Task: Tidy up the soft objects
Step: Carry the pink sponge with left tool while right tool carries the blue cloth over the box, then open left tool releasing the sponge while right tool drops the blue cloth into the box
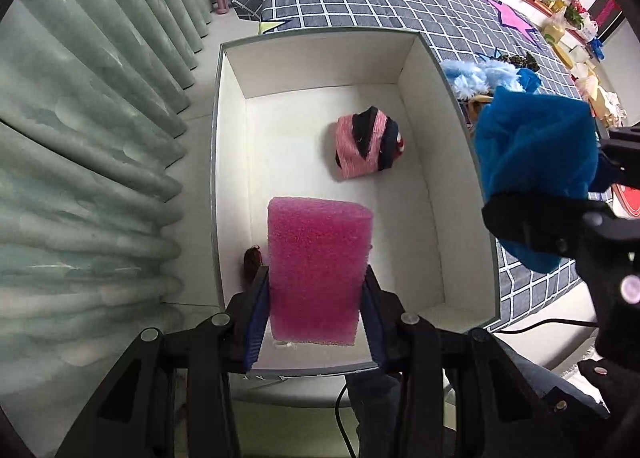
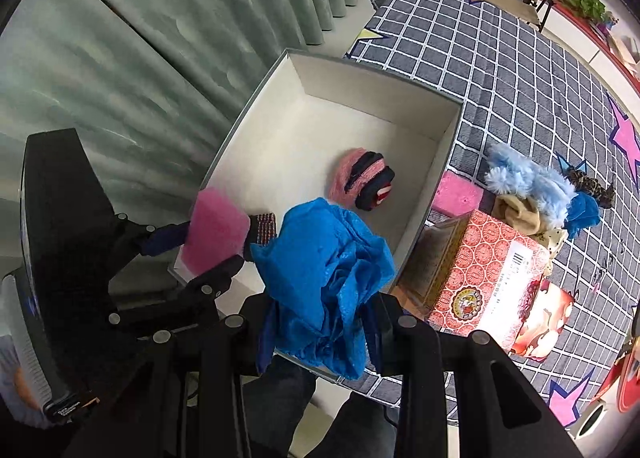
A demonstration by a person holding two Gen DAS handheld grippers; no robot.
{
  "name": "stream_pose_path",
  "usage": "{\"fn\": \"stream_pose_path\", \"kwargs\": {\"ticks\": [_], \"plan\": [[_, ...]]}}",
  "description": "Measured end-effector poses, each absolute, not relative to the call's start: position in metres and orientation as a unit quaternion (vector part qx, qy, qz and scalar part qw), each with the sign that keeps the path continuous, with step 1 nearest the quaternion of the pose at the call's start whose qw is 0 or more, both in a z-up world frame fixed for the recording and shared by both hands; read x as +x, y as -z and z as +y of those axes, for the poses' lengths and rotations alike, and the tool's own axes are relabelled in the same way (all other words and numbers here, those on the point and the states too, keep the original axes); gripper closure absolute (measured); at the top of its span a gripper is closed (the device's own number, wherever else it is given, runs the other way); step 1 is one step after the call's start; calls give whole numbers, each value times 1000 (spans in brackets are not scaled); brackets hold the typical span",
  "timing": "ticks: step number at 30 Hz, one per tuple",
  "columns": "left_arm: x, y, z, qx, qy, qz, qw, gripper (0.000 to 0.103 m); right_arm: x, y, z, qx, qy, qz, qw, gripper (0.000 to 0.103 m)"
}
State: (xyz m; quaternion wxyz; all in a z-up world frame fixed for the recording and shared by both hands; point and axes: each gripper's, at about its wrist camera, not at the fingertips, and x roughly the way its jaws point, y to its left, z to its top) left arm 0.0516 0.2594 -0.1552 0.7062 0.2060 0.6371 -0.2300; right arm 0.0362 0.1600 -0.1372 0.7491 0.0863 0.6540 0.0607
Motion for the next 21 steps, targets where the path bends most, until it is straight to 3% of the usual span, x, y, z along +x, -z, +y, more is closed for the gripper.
{"fn": "stream_pose_path", "kwargs": {"ticks": [21], "plan": [[52,166,258,211,227,651,693,57,40,149,162,90,-64,661,742,67]]}}
